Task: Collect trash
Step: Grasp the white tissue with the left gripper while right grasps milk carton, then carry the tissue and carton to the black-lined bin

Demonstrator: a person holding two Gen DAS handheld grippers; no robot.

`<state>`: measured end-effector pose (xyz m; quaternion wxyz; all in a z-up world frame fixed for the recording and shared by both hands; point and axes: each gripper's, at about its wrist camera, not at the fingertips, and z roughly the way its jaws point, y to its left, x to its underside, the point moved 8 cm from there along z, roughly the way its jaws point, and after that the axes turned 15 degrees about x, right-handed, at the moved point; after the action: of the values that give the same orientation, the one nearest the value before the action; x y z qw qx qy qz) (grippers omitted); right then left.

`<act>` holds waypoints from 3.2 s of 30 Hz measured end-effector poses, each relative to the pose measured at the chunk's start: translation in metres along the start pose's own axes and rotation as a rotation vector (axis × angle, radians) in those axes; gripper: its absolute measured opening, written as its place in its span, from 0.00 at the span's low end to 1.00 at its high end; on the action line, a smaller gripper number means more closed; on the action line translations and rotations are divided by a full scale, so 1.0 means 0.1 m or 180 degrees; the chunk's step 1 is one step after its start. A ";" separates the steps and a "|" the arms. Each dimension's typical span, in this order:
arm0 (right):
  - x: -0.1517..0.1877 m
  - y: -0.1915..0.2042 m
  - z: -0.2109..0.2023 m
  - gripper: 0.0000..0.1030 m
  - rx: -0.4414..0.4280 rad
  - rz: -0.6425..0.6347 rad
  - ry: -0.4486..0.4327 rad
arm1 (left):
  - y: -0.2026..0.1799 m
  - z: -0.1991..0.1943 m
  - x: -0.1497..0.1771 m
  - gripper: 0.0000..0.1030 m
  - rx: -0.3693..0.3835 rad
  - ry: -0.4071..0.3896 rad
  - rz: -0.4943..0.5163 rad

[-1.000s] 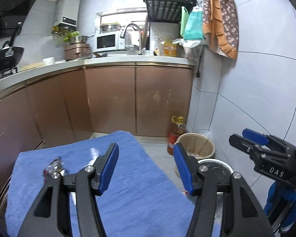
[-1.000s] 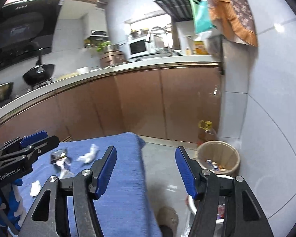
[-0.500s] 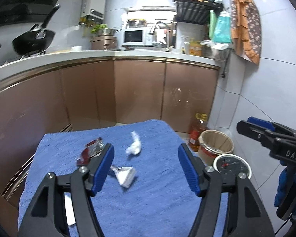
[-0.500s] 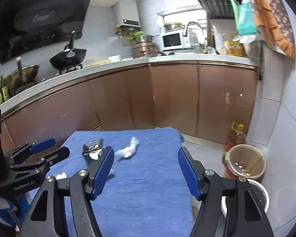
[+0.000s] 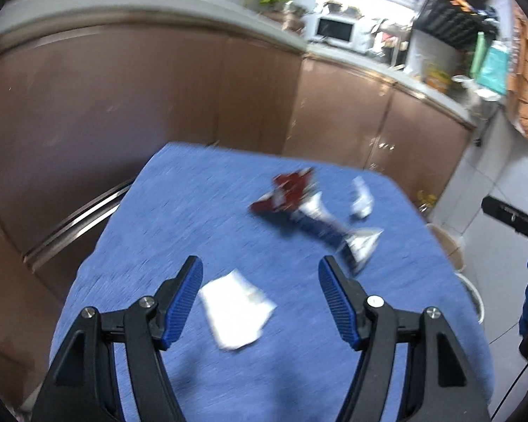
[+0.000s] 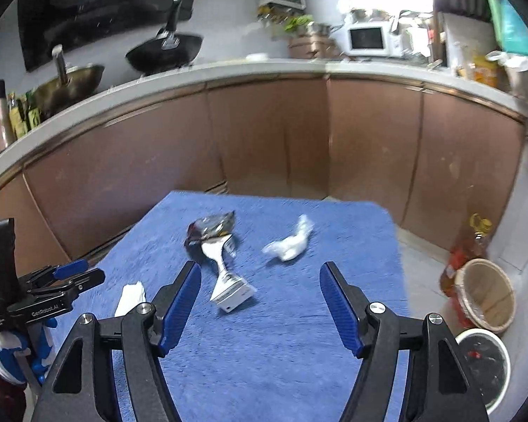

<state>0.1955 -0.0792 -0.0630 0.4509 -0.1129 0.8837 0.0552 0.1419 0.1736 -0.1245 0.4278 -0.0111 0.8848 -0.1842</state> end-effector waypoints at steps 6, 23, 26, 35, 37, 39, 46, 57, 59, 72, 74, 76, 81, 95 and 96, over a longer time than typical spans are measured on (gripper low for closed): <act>0.06 0.40 0.54 0.66 -0.0231 -0.0310 0.0255 | 0.40 0.18 0.36 0.65 -0.0020 0.0295 -0.0286; 0.20 1.05 1.69 0.63 -0.0461 -0.1032 0.0975 | 0.37 0.77 0.40 0.32 0.0128 0.0627 -0.0423; 0.22 1.04 1.78 0.55 -0.0487 -0.1014 0.1061 | 0.36 0.80 0.41 0.21 0.0106 0.0631 -0.0403; 0.39 1.06 1.95 0.26 -0.0539 -0.1035 0.1338 | 0.39 0.73 0.40 0.06 0.0103 0.0585 -0.0477; 0.44 1.02 1.89 0.26 -0.0524 -0.1016 0.1367 | 0.35 0.69 0.39 0.06 0.0141 0.0558 -0.0493; 0.49 0.98 1.80 0.26 -0.0507 -0.1028 0.1368 | 0.30 0.63 0.40 0.05 0.0191 0.0535 -0.0484; 0.67 0.79 1.31 0.26 -0.0517 -0.0907 0.1288 | 0.05 0.38 0.39 0.05 0.0289 0.0440 -0.0377; 0.67 0.32 0.32 0.26 -0.0433 -0.0475 0.0879 | -0.41 -0.04 0.27 0.04 0.0295 0.0315 -0.0115; 0.65 0.26 0.21 0.26 -0.0408 -0.0428 0.0796 | -0.53 -0.12 0.24 0.04 0.0260 0.0280 -0.0009; 0.52 -0.62 -0.44 0.26 -0.0103 0.0195 0.0292 | -1.50 -0.31 -0.08 0.04 0.0284 0.0159 0.0699; 0.53 -0.82 -0.49 0.26 -0.0023 0.0302 0.0251 | -1.69 -0.26 -0.11 0.04 0.0324 0.0177 0.0828; 0.56 -1.02 -0.50 0.26 0.0064 0.0401 0.0221 | -1.87 -0.18 -0.15 0.04 0.0367 0.0198 0.0934; 0.69 -1.60 -0.56 0.26 0.0289 0.0719 0.0160 | -2.46 0.11 -0.23 0.04 0.0509 0.0299 0.1254; 1.27 -3.33 -0.26 0.26 0.0978 0.1545 0.0264 | -4.30 1.72 -0.12 0.04 0.1093 0.0722 0.1918; 1.30 -3.43 -0.22 0.26 0.1034 0.1569 0.0285 | -4.43 1.87 -0.09 0.04 0.1138 0.0768 0.1937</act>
<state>0.1898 -0.4355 -0.1541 0.3967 0.1763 0.9007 0.0159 0.2286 -0.2973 -0.0751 0.3508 0.3492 0.8455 -0.2003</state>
